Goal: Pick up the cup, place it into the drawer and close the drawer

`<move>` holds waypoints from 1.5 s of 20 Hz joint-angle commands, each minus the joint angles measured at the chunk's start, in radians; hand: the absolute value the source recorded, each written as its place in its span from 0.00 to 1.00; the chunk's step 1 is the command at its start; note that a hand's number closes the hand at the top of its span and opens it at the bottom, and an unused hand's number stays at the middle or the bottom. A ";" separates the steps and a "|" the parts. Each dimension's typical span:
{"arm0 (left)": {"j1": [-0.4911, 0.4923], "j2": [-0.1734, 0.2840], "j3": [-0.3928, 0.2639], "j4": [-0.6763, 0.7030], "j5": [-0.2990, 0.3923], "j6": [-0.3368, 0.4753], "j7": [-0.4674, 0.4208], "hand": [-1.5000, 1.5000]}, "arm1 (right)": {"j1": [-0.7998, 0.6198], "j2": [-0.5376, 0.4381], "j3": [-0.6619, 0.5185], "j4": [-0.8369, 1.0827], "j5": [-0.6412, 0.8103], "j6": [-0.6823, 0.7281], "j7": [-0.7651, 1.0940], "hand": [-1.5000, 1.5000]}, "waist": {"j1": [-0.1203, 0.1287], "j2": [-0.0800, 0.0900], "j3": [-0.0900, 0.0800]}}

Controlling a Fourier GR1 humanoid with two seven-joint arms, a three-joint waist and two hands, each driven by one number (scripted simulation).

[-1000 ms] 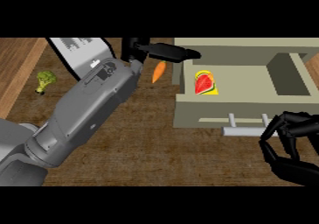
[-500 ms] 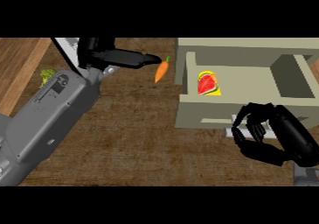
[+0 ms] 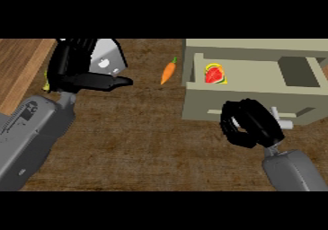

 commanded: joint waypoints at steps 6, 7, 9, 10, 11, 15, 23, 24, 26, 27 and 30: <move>0.177 0.098 0.096 -0.135 0.023 -0.101 0.002 0.00 | -0.306 0.101 -0.067 0.586 0.101 -0.208 -0.133 1.00 | 0.000 0.007 0.001; 0.199 0.105 0.107 -0.136 0.012 -0.111 -0.024 0.00 | -0.354 0.106 -0.081 0.644 0.095 -0.200 -0.142 1.00 | -0.001 0.007 0.001; 0.200 0.134 0.153 -0.094 0.035 -0.176 -0.030 0.00 | -0.409 0.083 -0.123 0.746 0.082 -0.215 -0.189 1.00 | -0.003 0.011 0.001; 0.220 0.119 0.149 -0.095 0.021 -0.170 -0.051 0.00 | -0.427 0.082 -0.142 0.804 0.069 -0.228 -0.227 1.00 | -0.002 0.012 0.001; 0.241 0.107 0.136 -0.081 0.006 -0.188 -0.081 0.00 | -0.459 0.058 -0.152 0.840 0.065 -0.194 -0.242 1.00 | -0.003 0.013 0.001; 0.293 0.112 0.147 -0.150 0.023 -0.201 -0.060 0.00 | -0.602 0.062 -0.205 0.997 0.055 -0.188 -0.235 1.00 | 0.018 0.015 0.001; 0.278 0.102 0.155 -0.115 0.028 -0.273 -0.077 0.00 | -0.715 -0.028 -0.273 1.154 0.023 -0.139 -0.276 1.00 | 0.050 0.039 0.003; 0.273 0.108 0.161 -0.117 0.039 -0.269 -0.048 0.00 | -0.709 -0.016 -0.267 1.172 0.033 -0.158 -0.268 1.00 | 0.048 0.036 0.003; 0.256 0.058 0.128 -0.118 0.009 -0.231 -0.064 0.00 | -0.718 -0.033 -0.279 1.175 0.020 -0.146 -0.294 1.00 | 0.046 0.042 0.004; 0.305 0.078 0.132 -0.125 0.014 -0.271 -0.089 0.00 | -0.719 -0.069 -0.302 1.169 -0.003 -0.126 -0.306 1.00 | 0.065 0.044 0.003; 0.294 0.076 0.133 -0.109 0.015 -0.285 -0.086 0.00 | -0.718 -0.056 -0.314 1.181 -0.015 -0.132 -0.316 1.00 | 0.066 0.048 0.004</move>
